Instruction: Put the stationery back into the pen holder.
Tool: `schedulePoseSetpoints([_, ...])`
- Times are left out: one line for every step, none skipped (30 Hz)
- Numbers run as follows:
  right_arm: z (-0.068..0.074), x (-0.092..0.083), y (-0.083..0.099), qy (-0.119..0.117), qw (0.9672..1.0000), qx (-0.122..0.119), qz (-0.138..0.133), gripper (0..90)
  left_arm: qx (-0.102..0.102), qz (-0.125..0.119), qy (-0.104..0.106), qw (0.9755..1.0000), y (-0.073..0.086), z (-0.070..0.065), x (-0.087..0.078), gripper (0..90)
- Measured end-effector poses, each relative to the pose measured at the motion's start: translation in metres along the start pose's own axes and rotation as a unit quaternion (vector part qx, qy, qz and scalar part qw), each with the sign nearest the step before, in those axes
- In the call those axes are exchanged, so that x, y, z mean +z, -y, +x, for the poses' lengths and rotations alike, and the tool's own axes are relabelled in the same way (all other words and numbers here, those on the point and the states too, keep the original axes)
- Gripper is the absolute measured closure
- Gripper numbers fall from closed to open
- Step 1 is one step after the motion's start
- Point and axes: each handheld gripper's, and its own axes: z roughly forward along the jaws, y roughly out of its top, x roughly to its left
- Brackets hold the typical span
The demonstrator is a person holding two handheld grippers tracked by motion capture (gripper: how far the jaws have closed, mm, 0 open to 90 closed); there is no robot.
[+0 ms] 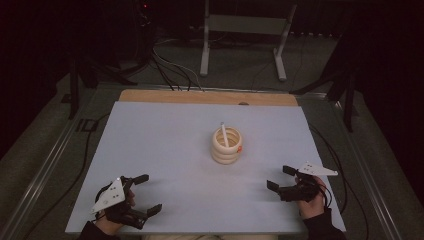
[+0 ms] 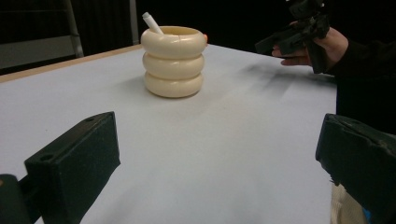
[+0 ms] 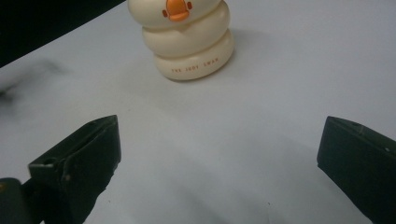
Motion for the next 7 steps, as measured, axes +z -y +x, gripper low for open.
schedulePoseSetpoints([-0.0003,-0.0002,0.0000,0.000,1.0000,0.000,0.000,0.0,0.000,0.000,0.000,1.0000,0.0000,0.0000,0.0000,0.2])
schedulePoseSetpoints([-0.0007,-0.0002,0.0001,0.000,1.0000,0.000,0.000,0.0,0.000,0.000,0.000,1.0000,0.0001,0.0000,-0.0001,0.2])
schedulePoseSetpoints([-0.0010,-0.0001,0.0002,0.000,1.0000,0.000,0.002,0.0,0.000,0.000,0.000,1.0000,0.0000,0.0000,-0.0002,0.2])
schedulePoseSetpoints([-0.0012,0.0000,0.0002,0.002,1.0000,-0.001,0.002,0.0,0.000,0.000,0.000,1.0000,0.0000,0.0000,-0.0002,0.2])
schedulePoseSetpoints([-0.0013,-0.0001,0.0003,0.001,1.0000,0.000,0.001,0.0,0.000,-0.001,-0.001,1.0000,0.0000,0.0000,-0.0003,0.2])
schedulePoseSetpoints([-0.0015,0.0000,0.0003,0.000,1.0000,0.001,0.001,0.0,0.000,-0.001,-0.001,1.0000,-0.0001,0.0001,-0.0003,0.2])
schedulePoseSetpoints([-0.0015,0.0000,0.0003,0.000,1.0000,0.001,0.001,0.0,0.000,-0.001,-0.001,1.0000,-0.0001,0.0001,-0.0003,0.2])
